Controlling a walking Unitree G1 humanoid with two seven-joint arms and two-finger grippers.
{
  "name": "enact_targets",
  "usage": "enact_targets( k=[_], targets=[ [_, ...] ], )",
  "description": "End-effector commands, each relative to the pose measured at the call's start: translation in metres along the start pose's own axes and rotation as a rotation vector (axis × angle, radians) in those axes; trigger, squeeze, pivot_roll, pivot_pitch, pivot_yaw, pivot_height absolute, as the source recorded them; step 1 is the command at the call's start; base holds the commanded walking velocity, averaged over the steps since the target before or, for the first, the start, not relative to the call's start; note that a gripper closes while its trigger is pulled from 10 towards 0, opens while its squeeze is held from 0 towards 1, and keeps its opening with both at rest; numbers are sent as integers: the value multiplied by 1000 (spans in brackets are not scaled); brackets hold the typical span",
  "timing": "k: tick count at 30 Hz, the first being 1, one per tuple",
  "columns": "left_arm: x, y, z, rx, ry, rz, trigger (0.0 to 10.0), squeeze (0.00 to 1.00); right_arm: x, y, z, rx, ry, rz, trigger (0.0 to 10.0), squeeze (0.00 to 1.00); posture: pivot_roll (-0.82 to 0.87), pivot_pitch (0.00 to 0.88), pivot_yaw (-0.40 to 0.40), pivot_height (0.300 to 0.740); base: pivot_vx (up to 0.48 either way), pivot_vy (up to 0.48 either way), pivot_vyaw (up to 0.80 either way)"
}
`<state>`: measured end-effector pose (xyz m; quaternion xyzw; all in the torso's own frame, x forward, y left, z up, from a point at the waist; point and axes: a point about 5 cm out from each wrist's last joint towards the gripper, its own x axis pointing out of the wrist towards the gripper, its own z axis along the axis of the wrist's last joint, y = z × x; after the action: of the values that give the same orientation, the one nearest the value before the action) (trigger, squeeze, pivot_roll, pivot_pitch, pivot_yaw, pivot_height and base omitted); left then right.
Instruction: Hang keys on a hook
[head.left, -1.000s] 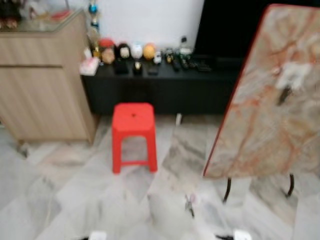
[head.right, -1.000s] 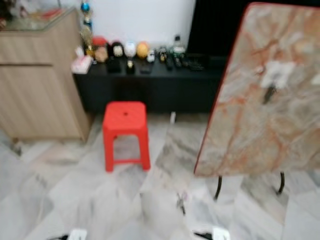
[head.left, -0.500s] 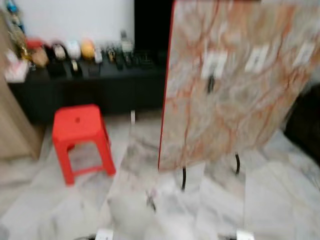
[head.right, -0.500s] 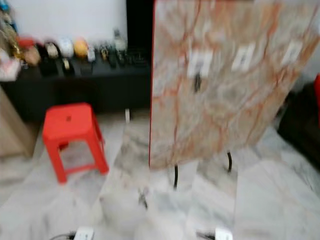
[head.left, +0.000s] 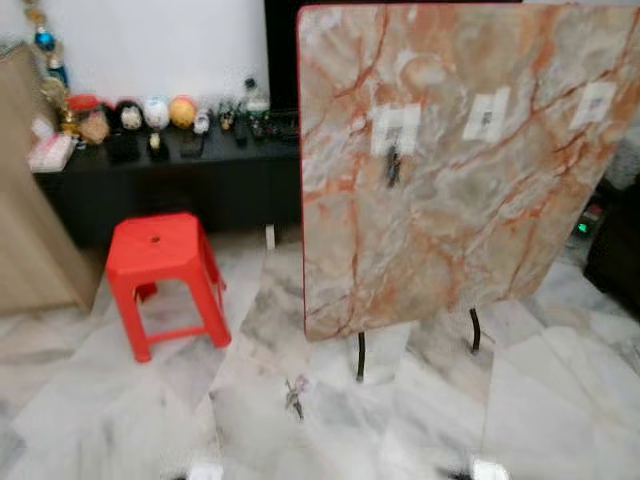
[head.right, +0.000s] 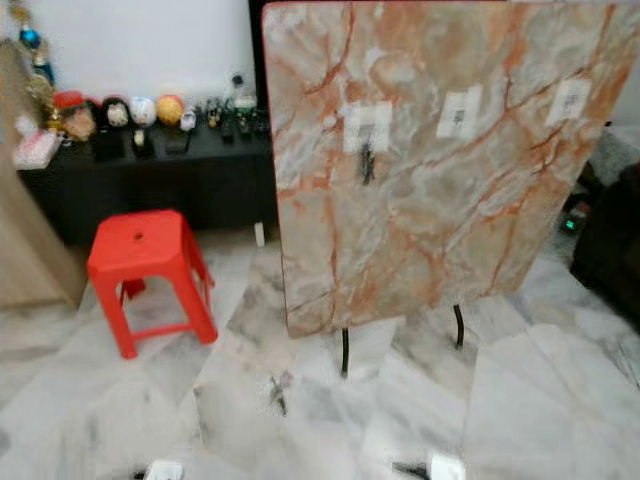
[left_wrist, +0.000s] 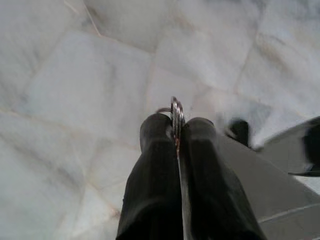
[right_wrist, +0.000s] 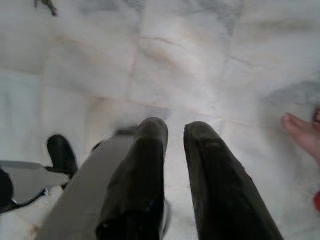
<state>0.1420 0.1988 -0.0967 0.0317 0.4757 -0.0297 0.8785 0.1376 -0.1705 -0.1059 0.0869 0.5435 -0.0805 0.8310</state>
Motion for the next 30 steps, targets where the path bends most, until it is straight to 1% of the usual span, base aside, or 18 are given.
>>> enact_targets(
  k=[1,7,9,13,17,18,20,21,22,23,25,27,28,29,30],
  targets=[
    [0,-7,-7,7,28,-22,10000,0,-1,-12,3,-17,-1,-28,10000,0,-7,0,-71,740,0,-356,-788],
    [0,-6,-3,10,17,-20,10000,0,-1,-12,1,-27,8,-26,10000,0,-6,0,-71,740,0,-355,-788],
    [0,-6,-3,11,15,-18,10000,0,-1,-12,0,-27,8,-26,10000,0,-6,0,-71,740,0,0,-781],
    [1,2,6,21,-15,12,10000,0,-1,-12,0,-29,12,-28,10000,0,-4,0,-72,740,0,0,-781],
    [2,9,26,37,-116,36,10000,0,-1,-12,0,-33,9,-24,10000,0,-7,0,-65,740,0,0,-764],
    [2,12,36,55,-161,48,10000,0,-1,-12,1,-37,4,-26,10000,0,-7,0,-65,740,0,0,0],
    [2,17,57,49,-268,65,10000,0,-1,-12,2,-46,-4,-26,10000,0,-10,0,-64,740,0,0,0],
    [0,20,79,53,-372,72,10000,0,-1,-12,2,-49,-5,-27,10000,0,-4,0,-66,740,0,0,0],
    [-1,21,85,55,-401,72,10000,0,-1,-12,2,-48,-6,-27,10000,0,-4,0,-66,740,0,0,0],
    [-1,21,85,55,-401,72,10000,0,-1,-12,2,-48,-6,-27,10000,0,-4,0,-66,740,0,0,0],
    [-6,21,102,74,-488,66,10000,0,-1,-12,2,-47,-6,-27,10000,0,3,0,-68,740,0,0,0],
    [-15,17,123,106,-613,48,10000,0,-1,-12,2,-60,-7,-22,10000,0,4,0,-69,740,0,0,0],
    [-26,12,140,132,-713,34,10000,0,-1,-12,3,-65,-8,-20,10000,0,4,0,-69,740,0,0,0],
    [-33,10,148,135,-762,27,10000,0,-1,-12,3,-65,-9,-20,10000,0,2,0,-67,740,0,0,0],
    [-37,9,153,135,-790,28,10000,0,-1,-12,3,-67,-9,-20,10000,0,2,0,-67,740,0,0,0]
  ],
)
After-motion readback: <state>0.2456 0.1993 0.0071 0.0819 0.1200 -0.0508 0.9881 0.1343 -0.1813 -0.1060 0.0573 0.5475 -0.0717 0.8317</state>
